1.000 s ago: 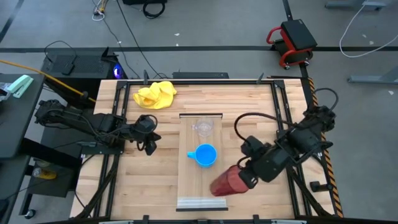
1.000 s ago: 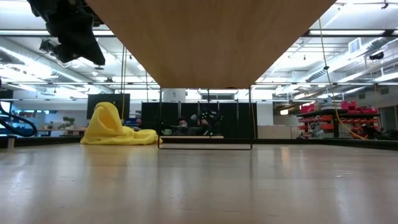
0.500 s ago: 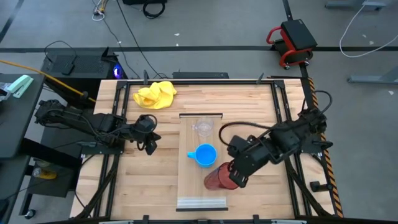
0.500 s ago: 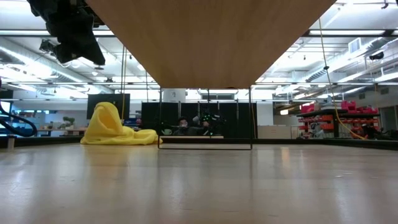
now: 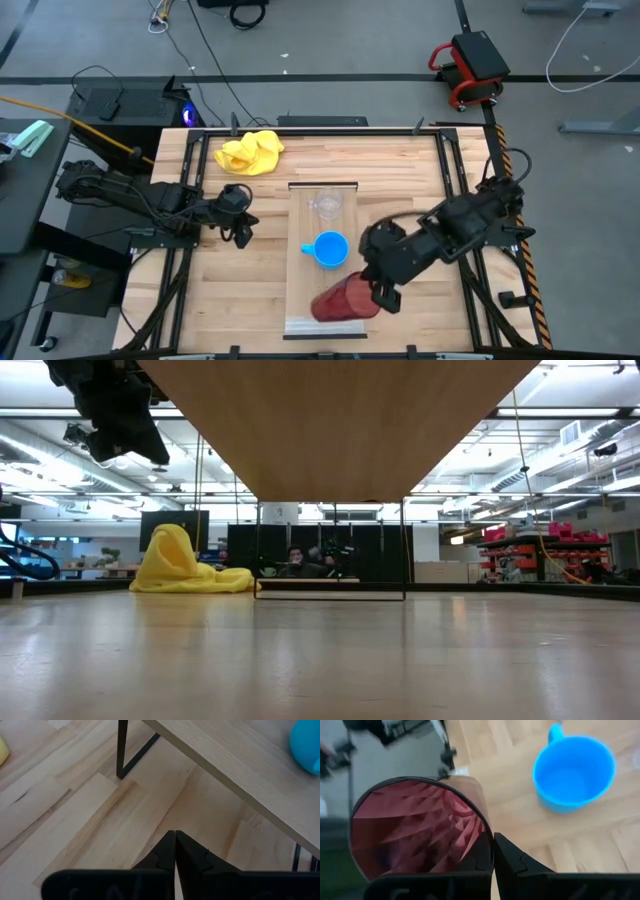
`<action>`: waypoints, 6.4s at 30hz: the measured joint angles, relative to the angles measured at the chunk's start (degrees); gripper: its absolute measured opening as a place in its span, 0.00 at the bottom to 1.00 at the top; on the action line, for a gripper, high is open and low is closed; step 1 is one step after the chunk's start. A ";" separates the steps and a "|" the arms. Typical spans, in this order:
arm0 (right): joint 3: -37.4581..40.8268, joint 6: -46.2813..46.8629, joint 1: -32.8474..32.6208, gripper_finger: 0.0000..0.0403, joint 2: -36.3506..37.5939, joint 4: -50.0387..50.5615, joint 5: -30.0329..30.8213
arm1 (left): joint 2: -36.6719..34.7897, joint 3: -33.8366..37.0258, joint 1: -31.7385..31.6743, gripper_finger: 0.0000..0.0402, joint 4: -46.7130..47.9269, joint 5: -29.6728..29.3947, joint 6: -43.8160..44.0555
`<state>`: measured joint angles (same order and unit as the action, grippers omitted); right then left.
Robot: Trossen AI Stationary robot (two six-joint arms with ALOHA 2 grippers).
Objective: Stack small to large cups/mugs on shelf
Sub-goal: Put the red cup on the shelf
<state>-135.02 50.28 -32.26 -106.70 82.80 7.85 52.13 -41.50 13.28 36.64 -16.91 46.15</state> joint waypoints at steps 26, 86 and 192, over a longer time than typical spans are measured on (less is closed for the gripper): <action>0.02 0.73 4.14 0.01 -2.57 4.86 -0.56 | -0.02 0.00 0.00 0.04 0.04 -1.09 0.81; 0.09 0.49 4.45 0.01 -5.37 7.21 -3.67 | 37.99 -42.17 18.00 0.14 -26.84 -0.94 -36.49; 0.02 -2.49 3.93 0.21 -3.80 4.66 -3.93 | 41.82 -45.35 15.23 0.14 -24.49 7.76 -27.27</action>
<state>-135.00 47.79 -28.33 -110.50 87.47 3.92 93.95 -86.84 28.51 12.16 -9.15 18.87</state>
